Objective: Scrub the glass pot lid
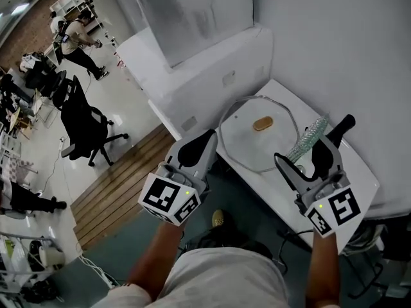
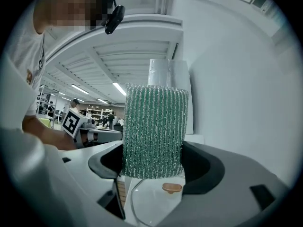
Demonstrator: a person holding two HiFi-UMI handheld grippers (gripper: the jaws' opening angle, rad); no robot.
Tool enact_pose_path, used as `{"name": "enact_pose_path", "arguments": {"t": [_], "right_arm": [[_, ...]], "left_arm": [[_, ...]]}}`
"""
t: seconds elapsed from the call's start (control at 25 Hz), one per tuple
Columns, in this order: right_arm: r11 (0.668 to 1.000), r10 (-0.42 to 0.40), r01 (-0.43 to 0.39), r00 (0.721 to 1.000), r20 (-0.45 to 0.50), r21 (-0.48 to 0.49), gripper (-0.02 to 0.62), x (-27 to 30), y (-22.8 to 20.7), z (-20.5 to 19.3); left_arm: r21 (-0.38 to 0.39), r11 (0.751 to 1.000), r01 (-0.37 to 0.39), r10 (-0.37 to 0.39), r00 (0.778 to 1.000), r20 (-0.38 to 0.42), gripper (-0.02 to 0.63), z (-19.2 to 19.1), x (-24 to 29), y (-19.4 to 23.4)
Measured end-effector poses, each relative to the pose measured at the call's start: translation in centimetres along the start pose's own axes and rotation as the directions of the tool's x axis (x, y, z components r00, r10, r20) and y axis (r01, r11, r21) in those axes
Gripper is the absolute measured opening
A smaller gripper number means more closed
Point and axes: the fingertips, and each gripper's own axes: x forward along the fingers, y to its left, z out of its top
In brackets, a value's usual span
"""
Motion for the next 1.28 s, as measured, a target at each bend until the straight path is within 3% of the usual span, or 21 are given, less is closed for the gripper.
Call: {"name": "enact_pose_path", "arguments": {"t": [0.28,0.6,0.84,0.96,1.04,1.16,1.28], "right_arm": [[0.999,-0.044,0.044,0.999,-0.028,-0.007,0.348,4.4,-1.4,-0.5],[0.997,-0.069,0.064,0.992,-0.105,-0.048,0.348,8.0,-2.6,-1.6],[0.995,-0.019,-0.01,0.959,-0.282,-0.099,0.348,10.9,-3.6,-3.4],[0.99,0.029,-0.084,0.91,-0.413,-0.115,0.348,12.6,-4.2,-5.1],[0.977,0.065,-0.158,0.859,-0.509,-0.142,0.348,13.8,-4.4,-6.6],[0.935,0.111,-0.302,0.746,-0.657,-0.185,0.348,15.3,-4.3,-9.2],[0.872,0.142,-0.451,0.608,-0.781,-0.192,0.348,16.2,-4.0,-12.0]], "left_arm": [[-0.019,1.0,0.001,-0.004,0.993,-0.117,0.015,-3.8,3.4,3.9],[-0.081,0.997,-0.018,-0.004,0.964,-0.265,0.017,-8.8,5.8,6.8],[-0.172,0.983,-0.066,-0.001,0.932,-0.363,0.018,-12.1,7.2,8.2],[-0.218,0.97,-0.11,0.009,0.909,-0.416,0.02,-13.8,7.5,8.8],[-0.245,0.96,-0.133,0.01,0.895,-0.447,0.051,-14.8,7.8,8.9],[-0.271,0.947,-0.171,0.015,0.868,-0.497,0.118,-16.3,8.5,8.8],[-0.286,0.934,-0.215,0.023,0.834,-0.551,0.152,-18.0,8.9,8.6]]}}
